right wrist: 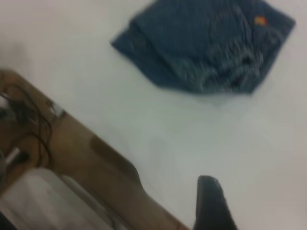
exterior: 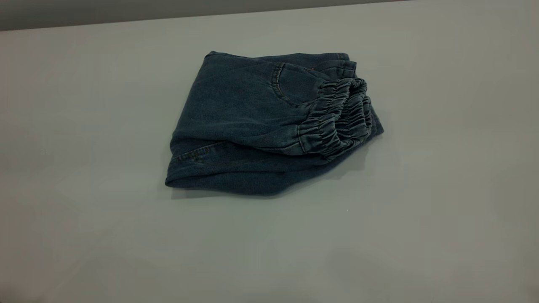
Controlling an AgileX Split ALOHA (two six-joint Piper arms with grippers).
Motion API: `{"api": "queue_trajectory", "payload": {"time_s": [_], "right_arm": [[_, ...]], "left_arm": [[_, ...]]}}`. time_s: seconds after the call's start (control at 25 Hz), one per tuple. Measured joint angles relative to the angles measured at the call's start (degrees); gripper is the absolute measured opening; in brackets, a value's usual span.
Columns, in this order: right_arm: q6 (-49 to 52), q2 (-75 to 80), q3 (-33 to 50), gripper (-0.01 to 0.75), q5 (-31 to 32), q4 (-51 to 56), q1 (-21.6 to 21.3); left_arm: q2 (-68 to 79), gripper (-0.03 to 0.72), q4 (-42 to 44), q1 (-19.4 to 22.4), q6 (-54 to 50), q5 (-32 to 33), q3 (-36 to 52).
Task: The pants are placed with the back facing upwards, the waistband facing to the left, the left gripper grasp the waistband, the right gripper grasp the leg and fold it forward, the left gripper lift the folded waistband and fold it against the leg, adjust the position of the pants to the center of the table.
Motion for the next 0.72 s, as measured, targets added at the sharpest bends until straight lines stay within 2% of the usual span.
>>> {"api": "queue_trajectory", "payload": {"time_s": [0.36,0.56,0.72], "right_arm": [[0.5,-17.7,18.8,0.357,-3.5,-1.0,0.0],[0.5,-24.6,25.9,0.357,-8.8,-0.6,-0.1],[0.5,-25.5,27.0,0.357,-9.1,-0.6,-0.1]], "left_arm": [[-17.5,0.561,7.8,0.0,-11.4,-3.2,14.6],[-26.3,0.561,9.3,0.0,-11.5,-6.2,16.2],[-30.1,0.561,9.4,0.0,-11.4,-6.0,16.3]]}}
